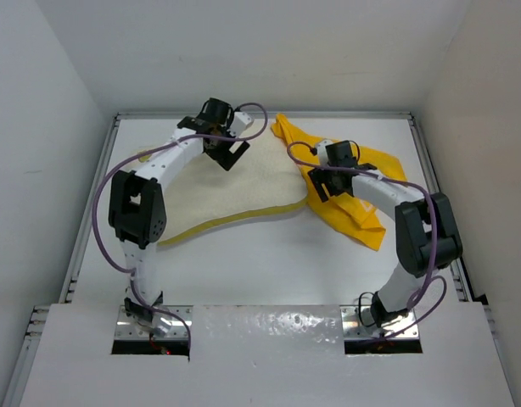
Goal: Put the pillow into the pillowcase
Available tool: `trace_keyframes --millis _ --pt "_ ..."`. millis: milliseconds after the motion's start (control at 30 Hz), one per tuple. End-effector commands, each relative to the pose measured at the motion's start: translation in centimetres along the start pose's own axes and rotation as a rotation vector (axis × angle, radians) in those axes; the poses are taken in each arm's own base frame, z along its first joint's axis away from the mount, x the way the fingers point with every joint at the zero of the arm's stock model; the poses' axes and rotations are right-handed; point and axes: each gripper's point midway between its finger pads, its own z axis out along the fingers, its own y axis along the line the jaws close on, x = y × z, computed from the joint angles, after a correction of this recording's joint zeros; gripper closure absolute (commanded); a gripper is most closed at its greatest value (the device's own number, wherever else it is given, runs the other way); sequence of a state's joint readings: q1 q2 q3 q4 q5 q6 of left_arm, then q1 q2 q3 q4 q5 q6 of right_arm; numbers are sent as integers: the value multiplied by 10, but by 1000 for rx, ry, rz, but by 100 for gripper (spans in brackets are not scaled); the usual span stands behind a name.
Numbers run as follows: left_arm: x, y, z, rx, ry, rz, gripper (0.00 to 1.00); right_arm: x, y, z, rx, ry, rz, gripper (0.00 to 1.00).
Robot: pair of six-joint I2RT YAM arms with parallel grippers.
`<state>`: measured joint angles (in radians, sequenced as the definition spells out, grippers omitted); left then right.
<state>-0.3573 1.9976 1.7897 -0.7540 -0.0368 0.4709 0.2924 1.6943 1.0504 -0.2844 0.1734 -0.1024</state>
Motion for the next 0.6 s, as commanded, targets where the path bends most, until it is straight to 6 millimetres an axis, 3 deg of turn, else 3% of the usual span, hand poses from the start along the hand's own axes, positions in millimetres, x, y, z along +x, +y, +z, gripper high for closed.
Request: trace_keyframes --millis 0,133,200,300,333,367,400,433,467,500,567 --pt "17 27 4 -147 54 46 3 -34 -11 9 34 -110 -52 25" --pt "59 14 35 -122 194 65 3 -25 -19 43 105 -41 -66 37" --pt "77 5 45 -112 218 56 3 -33 -26 49 138 -39 -53 45" --pt "89 -4 50 -89 214 49 12 -40 -33 51 176 -40 -40 74" --pt "92 -7 51 -78 215 43 22 -45 -34 49 182 -54 -29 83" --pt "93 -9 52 -74 209 37 46 -48 -36 47 185 -66 -23 99" --pt "102 -14 55 -65 227 29 60 -56 -39 39 193 -93 -15 100" --pt "106 -15 56 -64 234 22 94 -61 -41 33 199 -108 0 100" --pt "111 -14 61 -87 242 20 100 -65 -43 27 208 -124 7 100" --pt "125 -17 64 -85 269 12 100 -75 -50 14 225 -158 21 100" --pt "130 -17 63 -91 262 5 100 -88 -57 -2 249 -193 45 100"
